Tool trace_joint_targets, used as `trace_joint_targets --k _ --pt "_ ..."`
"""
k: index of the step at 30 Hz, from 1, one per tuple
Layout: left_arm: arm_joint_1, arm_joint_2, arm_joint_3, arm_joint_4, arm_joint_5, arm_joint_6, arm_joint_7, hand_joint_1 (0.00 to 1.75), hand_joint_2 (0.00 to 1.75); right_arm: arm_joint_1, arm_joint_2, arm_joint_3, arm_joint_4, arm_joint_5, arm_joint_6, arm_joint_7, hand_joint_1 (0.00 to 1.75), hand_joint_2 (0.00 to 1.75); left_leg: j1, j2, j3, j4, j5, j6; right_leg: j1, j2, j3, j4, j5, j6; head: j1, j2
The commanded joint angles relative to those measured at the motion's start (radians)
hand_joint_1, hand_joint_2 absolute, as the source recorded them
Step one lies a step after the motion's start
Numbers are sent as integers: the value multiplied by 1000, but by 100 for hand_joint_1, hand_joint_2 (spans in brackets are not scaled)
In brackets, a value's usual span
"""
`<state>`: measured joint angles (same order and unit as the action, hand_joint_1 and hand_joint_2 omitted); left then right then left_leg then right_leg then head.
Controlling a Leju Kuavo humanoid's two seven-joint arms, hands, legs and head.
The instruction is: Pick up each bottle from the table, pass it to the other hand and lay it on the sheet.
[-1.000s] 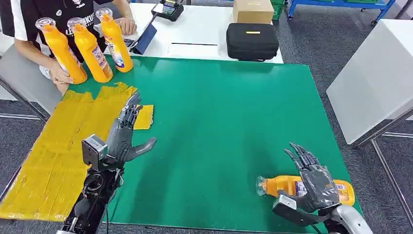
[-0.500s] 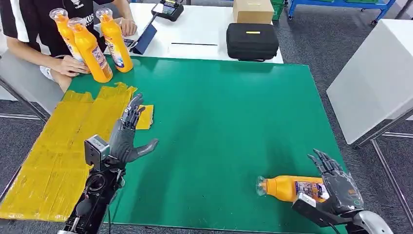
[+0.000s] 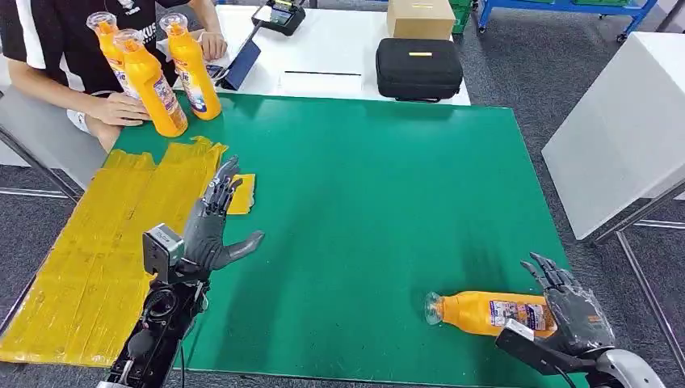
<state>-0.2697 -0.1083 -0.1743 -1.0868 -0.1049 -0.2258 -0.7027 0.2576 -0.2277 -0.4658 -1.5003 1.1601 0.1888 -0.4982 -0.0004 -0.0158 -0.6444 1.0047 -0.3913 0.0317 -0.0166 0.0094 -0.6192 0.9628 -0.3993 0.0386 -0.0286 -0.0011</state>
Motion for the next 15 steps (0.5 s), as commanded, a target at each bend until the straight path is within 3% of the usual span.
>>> trace_joint_targets --k 1,15 --pt "-48 -3 16 80 -3 -1 5 0 175 -52 28 -20 110 12 14 -9 0 175 1 1 7 -1 -2 -2 1 -1 7 -2 -2 -2 0 0" --pt "-40 2 23 82 -7 6 5 0 175 -128 -14 33 263 63 26 -7 0 175 0 4 9 -1 -4 -2 1 2 9 -2 -2 -2 0 0"
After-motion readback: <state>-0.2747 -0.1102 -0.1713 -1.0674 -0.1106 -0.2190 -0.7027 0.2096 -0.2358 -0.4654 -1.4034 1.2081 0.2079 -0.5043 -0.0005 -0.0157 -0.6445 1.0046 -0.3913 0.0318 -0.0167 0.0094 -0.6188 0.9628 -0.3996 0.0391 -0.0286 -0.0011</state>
